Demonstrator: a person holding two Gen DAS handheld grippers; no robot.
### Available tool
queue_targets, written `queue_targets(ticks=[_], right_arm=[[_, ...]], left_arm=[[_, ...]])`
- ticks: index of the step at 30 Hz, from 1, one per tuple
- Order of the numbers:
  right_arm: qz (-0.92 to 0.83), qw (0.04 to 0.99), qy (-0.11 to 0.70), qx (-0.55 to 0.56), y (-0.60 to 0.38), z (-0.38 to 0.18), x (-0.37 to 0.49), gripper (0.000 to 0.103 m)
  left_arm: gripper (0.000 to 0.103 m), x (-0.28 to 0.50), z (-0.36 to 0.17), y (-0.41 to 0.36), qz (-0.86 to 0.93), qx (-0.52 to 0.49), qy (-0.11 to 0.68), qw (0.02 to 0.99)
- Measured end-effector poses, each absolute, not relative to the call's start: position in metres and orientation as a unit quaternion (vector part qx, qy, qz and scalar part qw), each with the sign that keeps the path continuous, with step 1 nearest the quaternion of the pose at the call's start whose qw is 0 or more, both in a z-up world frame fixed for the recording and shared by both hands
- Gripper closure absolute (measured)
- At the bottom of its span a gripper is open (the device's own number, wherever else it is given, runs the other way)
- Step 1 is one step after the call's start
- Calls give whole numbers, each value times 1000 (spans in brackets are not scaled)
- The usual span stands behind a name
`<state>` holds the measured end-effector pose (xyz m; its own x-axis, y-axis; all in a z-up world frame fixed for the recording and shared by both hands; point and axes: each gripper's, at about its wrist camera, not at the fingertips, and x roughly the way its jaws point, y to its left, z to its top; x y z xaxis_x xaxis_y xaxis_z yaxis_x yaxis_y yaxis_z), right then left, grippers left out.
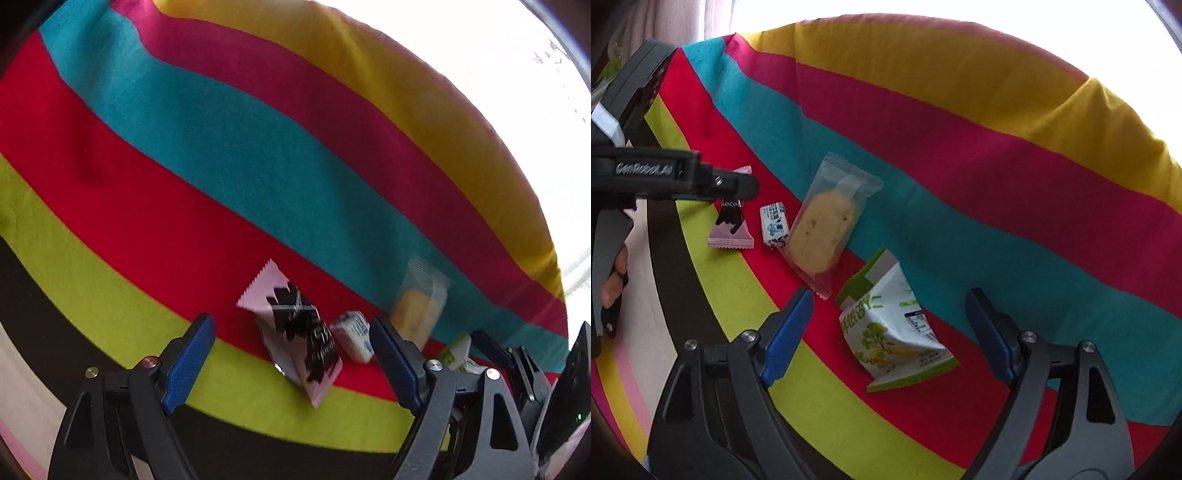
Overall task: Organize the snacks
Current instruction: 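Grasp the pink-and-black candy with the left tool while the right tool grasps the white-green packet, then carry the candy and white-green packet to the white box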
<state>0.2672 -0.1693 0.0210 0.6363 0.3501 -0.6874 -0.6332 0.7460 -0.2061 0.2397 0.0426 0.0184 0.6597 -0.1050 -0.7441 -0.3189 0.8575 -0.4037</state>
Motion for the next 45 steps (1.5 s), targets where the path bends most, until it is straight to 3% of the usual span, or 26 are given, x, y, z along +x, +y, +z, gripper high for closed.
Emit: queue_targets(ticks=[3, 4, 5, 6, 7, 9, 24, 45], right_arm=[[281, 874, 326, -223, -169, 14, 262, 20], [278, 871, 335, -226, -169, 12, 259, 51], [273, 868, 348, -227, -169, 10, 254, 61], [268, 871, 353, -214, -171, 13, 246, 67], [260, 874, 353, -210, -173, 16, 237, 70], [246, 885, 351, -182, -179, 21, 214, 70], [199, 895, 397, -27, -192, 35, 40, 70], [243, 884, 398, -27, -126, 24, -85, 70]], left_arm=[[17, 257, 17, 29, 110, -175, 429, 879], [17, 260, 15, 20, 110, -133, 444, 879], [17, 258, 13, 12, 105, -99, 452, 880], [24, 251, 12, 8, 95, -82, 449, 884], [49, 241, 12, 6, 88, -71, 444, 889], [73, 217, 16, 11, 48, -86, 442, 892], [73, 46, 38, 17, -32, -100, 450, 887], [73, -93, 48, 68, -37, -100, 453, 885]])
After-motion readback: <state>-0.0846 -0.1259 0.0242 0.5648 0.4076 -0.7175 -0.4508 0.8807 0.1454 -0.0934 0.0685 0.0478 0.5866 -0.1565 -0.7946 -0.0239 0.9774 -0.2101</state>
